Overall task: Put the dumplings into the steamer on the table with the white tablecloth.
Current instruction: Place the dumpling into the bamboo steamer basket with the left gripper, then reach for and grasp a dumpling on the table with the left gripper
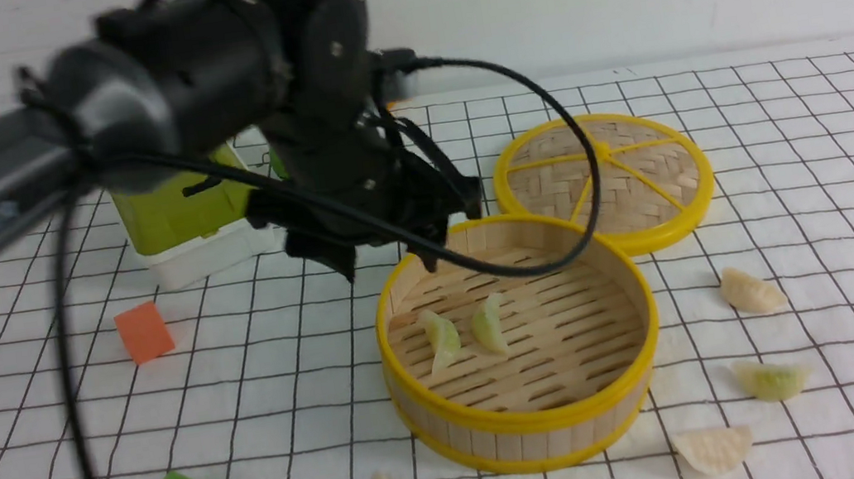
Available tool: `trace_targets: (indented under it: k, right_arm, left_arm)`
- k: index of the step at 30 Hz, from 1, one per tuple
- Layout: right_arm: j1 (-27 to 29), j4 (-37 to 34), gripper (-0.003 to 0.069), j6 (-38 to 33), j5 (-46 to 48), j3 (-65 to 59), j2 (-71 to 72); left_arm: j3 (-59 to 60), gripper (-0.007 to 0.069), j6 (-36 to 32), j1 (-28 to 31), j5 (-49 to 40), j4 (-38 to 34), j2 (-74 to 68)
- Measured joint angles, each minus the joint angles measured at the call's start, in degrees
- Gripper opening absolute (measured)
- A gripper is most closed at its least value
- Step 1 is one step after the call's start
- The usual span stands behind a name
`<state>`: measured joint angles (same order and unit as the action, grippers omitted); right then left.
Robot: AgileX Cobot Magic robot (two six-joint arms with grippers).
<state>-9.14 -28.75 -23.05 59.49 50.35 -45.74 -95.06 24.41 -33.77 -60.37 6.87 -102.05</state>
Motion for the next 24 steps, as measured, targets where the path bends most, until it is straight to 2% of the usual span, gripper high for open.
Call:
trace_targets:
  k: [3,4,5,10,13,20,24]
  right_arm:
    - [0.0,0.0,0.0093,0.0,0.0,0.0,0.0]
    - [0.0,0.0,0.0093,0.0,-0.1,0.0,0.0]
    - [0.0,0.0,0.0093,0.0,-0.1,0.0,0.0]
    - [0.0,-0.9,0.0093,0.0,-1.5,0.0,-0.3]
    - [-0.4,-1.3,0.0093,0.0,-2.1,0.0,-1.1]
    - [-4.6,-0.7,0.0093,0.0,-2.2,0.0,-1.8]
    - [-5.1,1.2,0.0093,0.0,-2.2,0.0,-1.8]
  left_arm:
    - [7.9,0.0513,1.2,0.0,0.2,0.9,7.0]
    - [15.7,0.0513,2.6,0.1,1.2,0.6,12.9]
    - [18.4,0.0513,3.0,0.1,1.7,0.3,14.8]
    - [36.2,0.0513,4.0,0.1,9.0,-6.3,22.5]
    - [40.1,0.0513,3.7,0.0,11.8,-8.7,21.2]
    - [40.4,0.0513,3.6,0.0,19.1,-11.2,13.8]
    - [40.1,0.0513,3.5,-0.6,21.5,-12.2,9.0]
